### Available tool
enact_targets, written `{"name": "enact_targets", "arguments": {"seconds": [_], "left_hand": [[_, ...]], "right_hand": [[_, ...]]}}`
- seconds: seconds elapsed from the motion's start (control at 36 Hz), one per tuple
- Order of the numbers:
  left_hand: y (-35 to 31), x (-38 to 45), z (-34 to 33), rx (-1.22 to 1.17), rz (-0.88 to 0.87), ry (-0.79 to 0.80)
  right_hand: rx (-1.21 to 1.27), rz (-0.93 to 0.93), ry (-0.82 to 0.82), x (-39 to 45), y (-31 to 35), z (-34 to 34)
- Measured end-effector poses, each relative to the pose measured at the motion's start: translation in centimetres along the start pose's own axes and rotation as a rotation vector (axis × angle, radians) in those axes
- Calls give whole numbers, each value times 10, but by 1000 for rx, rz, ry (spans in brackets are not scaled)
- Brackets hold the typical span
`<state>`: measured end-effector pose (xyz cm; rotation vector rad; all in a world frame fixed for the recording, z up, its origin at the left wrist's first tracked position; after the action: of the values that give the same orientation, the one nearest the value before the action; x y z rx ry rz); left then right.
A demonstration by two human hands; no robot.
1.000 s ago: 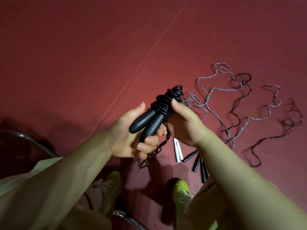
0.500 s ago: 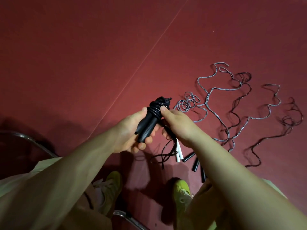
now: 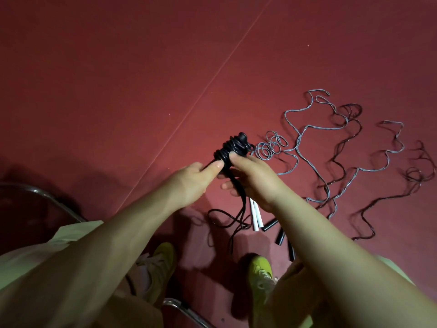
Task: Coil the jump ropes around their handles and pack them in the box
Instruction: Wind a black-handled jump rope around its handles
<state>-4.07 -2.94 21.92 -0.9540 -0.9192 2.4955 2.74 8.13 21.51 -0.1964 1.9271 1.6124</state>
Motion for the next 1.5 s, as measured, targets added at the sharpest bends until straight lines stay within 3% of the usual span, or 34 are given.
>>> {"name": "enact_targets", "arguments": {"seconds": [0.22, 0.42, 0.5, 0.58, 0.67, 0.75, 0.89, 1.0, 1.36, 1.5], "left_hand": [[2, -3, -7, 117, 4, 28], [1, -4, -10, 65, -16, 77], [-5, -7, -21, -189, -10, 185], [-11, -17, -32, -589, 104, 387], [-23, -31, -43, -837, 134, 639], [-27, -38, -49, -995, 149, 753], [-28, -44, -57, -1075, 134, 832], [-24, -41, -52, -957, 141, 736], [-14, -20, -24, -519, 92, 390], [-7, -11, -23, -189, 20, 265]], "right_hand": [[10, 42, -77, 1, -2, 6], [30, 106, -66, 1, 6, 7], [68, 110, -88, 0, 10, 11], [136, 124, -107, 0, 13, 14], [256, 161, -83, 0, 21, 10], [351, 211, -3, -3, 27, 4], [311, 275, 114, -10, 34, -5], [271, 285, 186, -17, 38, -9], [85, 115, 80, -3, 14, 6], [10, 54, 61, 0, 1, 4]]}}
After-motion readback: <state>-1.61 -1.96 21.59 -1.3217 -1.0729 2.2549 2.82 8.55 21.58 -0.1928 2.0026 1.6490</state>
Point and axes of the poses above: each hand's wrist, its own x-axis towards the middle knuckle, its own z-axis out of the back of the hand, y = z × x, the point moved 9 cm from there along x, towards the middle knuckle, and after that the axes turned 3 degrees about -y, right-handed, at the moved point
